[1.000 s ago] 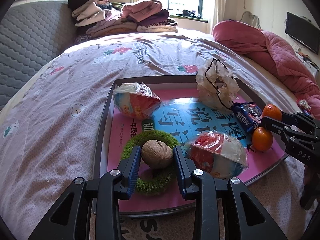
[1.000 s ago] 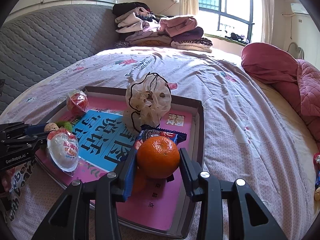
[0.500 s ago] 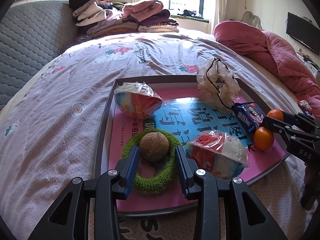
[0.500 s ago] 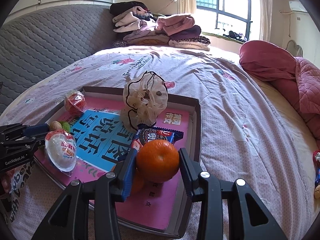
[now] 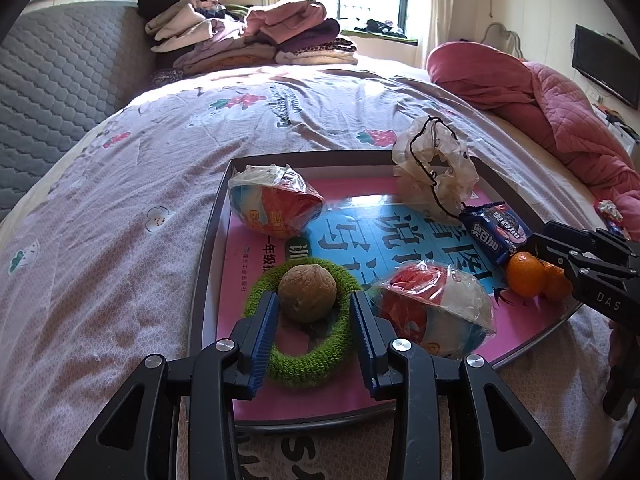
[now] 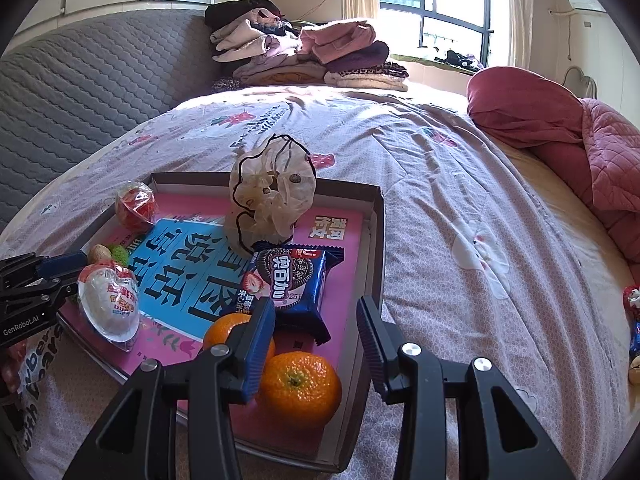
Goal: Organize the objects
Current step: 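Open left gripper releasing walnut while right gripper opens releasing tangerine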
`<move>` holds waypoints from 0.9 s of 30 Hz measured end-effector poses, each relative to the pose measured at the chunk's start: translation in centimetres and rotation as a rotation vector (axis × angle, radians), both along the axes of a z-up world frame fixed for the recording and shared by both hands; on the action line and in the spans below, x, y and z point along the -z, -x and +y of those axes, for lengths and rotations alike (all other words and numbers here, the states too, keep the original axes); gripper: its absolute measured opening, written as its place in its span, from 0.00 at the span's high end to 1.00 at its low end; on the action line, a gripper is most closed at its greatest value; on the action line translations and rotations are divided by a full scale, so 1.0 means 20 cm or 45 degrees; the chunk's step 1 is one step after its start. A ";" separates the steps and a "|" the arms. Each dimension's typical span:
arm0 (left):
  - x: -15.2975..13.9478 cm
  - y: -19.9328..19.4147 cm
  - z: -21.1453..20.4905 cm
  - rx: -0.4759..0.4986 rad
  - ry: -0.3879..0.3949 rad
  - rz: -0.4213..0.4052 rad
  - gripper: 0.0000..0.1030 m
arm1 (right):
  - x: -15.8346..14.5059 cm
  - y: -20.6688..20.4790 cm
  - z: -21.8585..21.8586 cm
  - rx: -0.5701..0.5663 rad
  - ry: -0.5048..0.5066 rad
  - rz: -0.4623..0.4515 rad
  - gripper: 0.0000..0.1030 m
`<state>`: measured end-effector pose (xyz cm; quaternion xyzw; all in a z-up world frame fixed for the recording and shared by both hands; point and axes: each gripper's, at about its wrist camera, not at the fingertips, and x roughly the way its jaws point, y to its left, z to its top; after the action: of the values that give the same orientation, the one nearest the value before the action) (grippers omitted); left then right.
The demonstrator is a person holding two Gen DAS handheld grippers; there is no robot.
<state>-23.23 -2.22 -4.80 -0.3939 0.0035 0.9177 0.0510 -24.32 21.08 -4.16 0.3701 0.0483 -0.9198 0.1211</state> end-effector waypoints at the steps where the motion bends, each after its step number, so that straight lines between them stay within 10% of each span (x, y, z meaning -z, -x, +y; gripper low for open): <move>1: 0.00 0.00 0.00 0.002 -0.003 -0.002 0.63 | 0.00 0.00 0.00 -0.002 0.000 -0.003 0.59; 27: -0.12 -0.07 0.01 -0.017 0.007 0.046 0.35 | -0.08 -0.06 0.00 0.016 0.035 0.012 0.56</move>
<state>-21.78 -1.92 -2.33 -0.3774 0.0042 0.9250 0.0437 -23.15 21.13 -2.54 0.3644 0.0340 -0.9228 0.1203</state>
